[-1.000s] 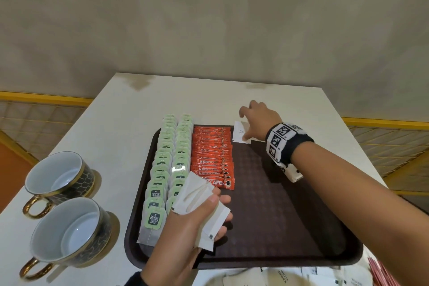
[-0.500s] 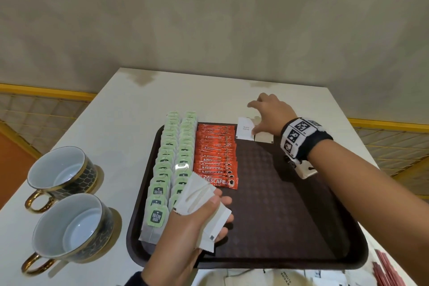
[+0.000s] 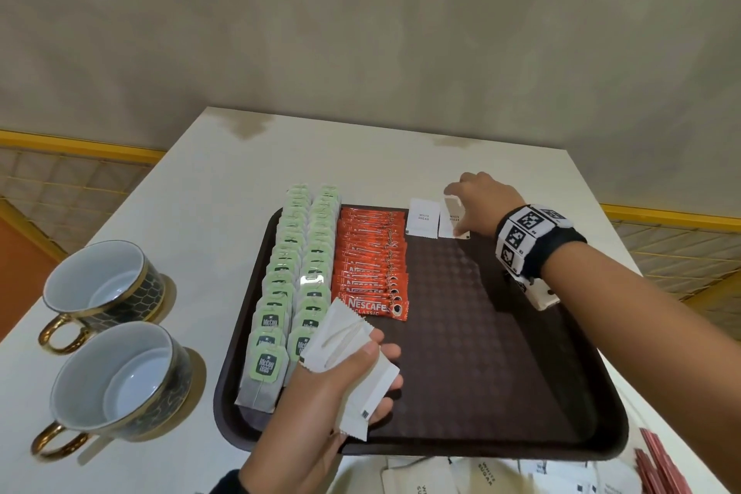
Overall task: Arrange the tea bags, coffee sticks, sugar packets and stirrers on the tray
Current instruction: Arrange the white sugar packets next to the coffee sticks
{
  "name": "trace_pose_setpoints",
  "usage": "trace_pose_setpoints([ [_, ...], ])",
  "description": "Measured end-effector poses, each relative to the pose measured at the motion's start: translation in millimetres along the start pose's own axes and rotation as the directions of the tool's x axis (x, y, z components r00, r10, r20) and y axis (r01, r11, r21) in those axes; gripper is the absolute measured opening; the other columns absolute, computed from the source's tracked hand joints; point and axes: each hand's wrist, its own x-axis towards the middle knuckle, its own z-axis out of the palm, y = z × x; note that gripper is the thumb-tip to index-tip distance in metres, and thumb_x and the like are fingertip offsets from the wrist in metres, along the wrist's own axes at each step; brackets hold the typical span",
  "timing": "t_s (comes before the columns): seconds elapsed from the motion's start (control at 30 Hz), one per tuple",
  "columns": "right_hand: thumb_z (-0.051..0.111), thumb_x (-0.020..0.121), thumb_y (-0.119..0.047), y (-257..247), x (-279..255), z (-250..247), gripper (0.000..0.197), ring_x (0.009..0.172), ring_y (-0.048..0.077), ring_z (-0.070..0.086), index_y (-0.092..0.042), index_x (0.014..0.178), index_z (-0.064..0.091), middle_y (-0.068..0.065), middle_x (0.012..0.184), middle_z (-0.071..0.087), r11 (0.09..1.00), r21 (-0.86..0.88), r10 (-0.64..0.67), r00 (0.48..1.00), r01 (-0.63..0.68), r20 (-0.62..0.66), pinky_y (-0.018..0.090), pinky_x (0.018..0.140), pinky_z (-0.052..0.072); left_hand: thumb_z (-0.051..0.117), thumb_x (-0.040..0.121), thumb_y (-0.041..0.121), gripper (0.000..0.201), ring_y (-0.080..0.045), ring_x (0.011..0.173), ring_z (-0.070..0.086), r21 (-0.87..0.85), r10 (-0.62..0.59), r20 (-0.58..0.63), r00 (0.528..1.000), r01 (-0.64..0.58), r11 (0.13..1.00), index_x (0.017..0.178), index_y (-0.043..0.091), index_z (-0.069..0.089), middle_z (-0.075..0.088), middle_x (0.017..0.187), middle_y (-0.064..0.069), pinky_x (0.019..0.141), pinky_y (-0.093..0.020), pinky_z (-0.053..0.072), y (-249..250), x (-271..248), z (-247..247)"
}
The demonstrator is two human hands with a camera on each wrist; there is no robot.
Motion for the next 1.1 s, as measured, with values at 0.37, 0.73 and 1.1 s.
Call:
trace_pose_setpoints([
  [0.37, 0.069, 0.085, -0.04, -56.3, -123.1, -47.2, 0.036, 0.096, 0.009, 0.062, -0.023, 0.116, 0.066, -0.005, 0.122, 0.062, 0.62, 0.767, -0.174, 0.982, 0.168, -0.075, 0.019, 0.083, 0.045, 0.056, 0.095, 0.019, 0.028, -0.03, 0.078, 0.067, 0.039, -0.177, 0.166, 0.97, 0.173, 0.984, 0.116, 0.001, 0.062, 0.07, 0.108, -0.023, 0.054, -0.03, 0.052, -2.4, -15.7, 7.7],
  [0.73, 0.072, 0.082, -0.001, -92.7, -211.6, -45.6, 0.008, 0.055, 0.016, 0.056, -0.003, 0.089, 0.071, 0.009, 0.071, 0.066, 0.355, 0.911, -0.301, 0.948, 0.209, -0.101, 0.024, 0.048, 0.043, 0.055, 0.095, 0.001, 0.025, -0.032, 0.087, 0.062, 0.188, -0.174, 0.311, 0.934, 0.119, 0.975, 0.118, 0.011, 0.056, 0.069, 0.106, -0.02, 0.056, -0.026, 0.052, 5.7, -41.9, 14.8],
  [1.1, 0.063, 0.092, -0.008, -86.4, -241.4, -43.6, 0.011, 0.064, 0.009, 0.062, -0.008, 0.084, 0.071, -0.003, 0.073, 0.072, 0.208, 0.965, 0.084, 0.98, 0.159, -0.18, 0.021, 0.049, 0.047, 0.058, 0.093, 0.006, 0.031, -0.036, 0.102, 0.066, 0.197, -0.142, 0.404, 0.904, 0.066, 0.978, 0.124, 0.008, 0.058, 0.067, 0.119, -0.022, 0.065, -0.032, 0.059, 8.3, -53.9, 4.2],
])
